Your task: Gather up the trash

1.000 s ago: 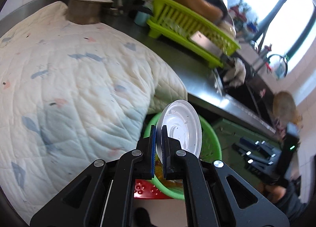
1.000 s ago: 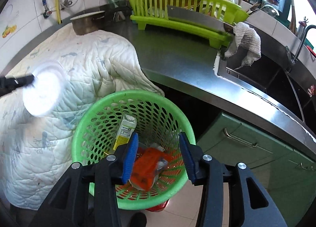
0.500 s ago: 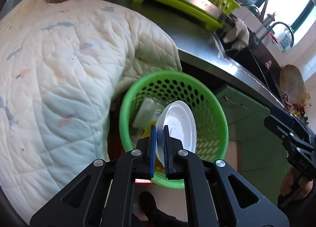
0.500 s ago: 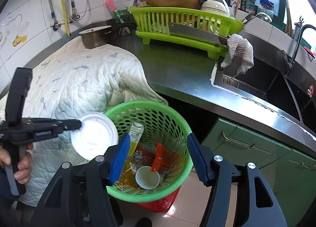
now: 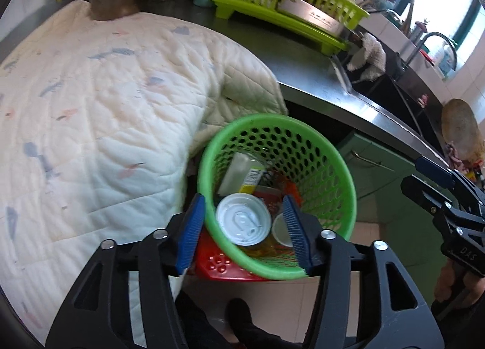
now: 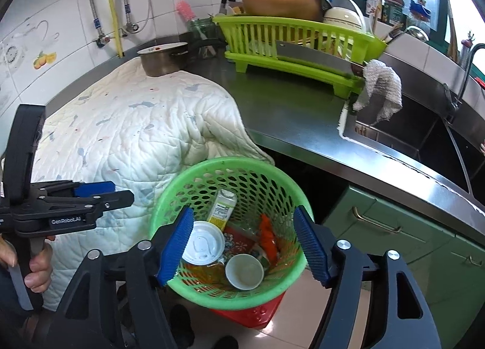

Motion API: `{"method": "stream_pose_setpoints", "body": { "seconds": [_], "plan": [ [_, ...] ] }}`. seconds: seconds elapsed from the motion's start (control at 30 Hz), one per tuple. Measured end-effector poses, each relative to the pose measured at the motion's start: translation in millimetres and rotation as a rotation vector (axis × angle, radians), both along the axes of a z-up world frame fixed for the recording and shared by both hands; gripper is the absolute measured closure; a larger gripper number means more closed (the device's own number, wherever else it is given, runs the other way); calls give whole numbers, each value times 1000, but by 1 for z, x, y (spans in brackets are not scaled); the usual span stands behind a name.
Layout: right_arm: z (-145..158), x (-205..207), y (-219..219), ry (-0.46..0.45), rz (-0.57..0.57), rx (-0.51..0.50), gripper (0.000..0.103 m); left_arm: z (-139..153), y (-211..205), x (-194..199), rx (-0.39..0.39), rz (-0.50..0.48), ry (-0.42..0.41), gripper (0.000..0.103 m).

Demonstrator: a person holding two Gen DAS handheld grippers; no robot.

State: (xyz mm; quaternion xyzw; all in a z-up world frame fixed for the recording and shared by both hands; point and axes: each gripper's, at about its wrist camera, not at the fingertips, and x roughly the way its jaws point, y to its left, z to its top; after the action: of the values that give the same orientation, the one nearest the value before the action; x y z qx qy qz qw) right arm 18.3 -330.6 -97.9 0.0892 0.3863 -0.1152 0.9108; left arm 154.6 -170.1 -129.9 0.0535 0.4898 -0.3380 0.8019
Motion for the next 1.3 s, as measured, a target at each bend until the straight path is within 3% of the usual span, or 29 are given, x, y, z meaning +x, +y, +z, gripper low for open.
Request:
{"method": "stream_pose_setpoints", "body": {
  "seconds": [0.53, 0.77, 1.0, 1.3],
  "plan": [
    [25, 39, 61, -37, 203, 23, 21, 63, 108, -13, 21, 307, -189, 19],
    [46, 55, 95, -67, 305, 7, 15, 84, 151, -29, 66, 443, -255, 7],
    [65, 63, 116, -98, 361, 29, 13, 103, 187, -48, 101, 555, -313, 5],
    [78, 60, 135, -133, 394, 44, 11, 121, 220, -64, 80, 664, -337, 5]
  ]
}}
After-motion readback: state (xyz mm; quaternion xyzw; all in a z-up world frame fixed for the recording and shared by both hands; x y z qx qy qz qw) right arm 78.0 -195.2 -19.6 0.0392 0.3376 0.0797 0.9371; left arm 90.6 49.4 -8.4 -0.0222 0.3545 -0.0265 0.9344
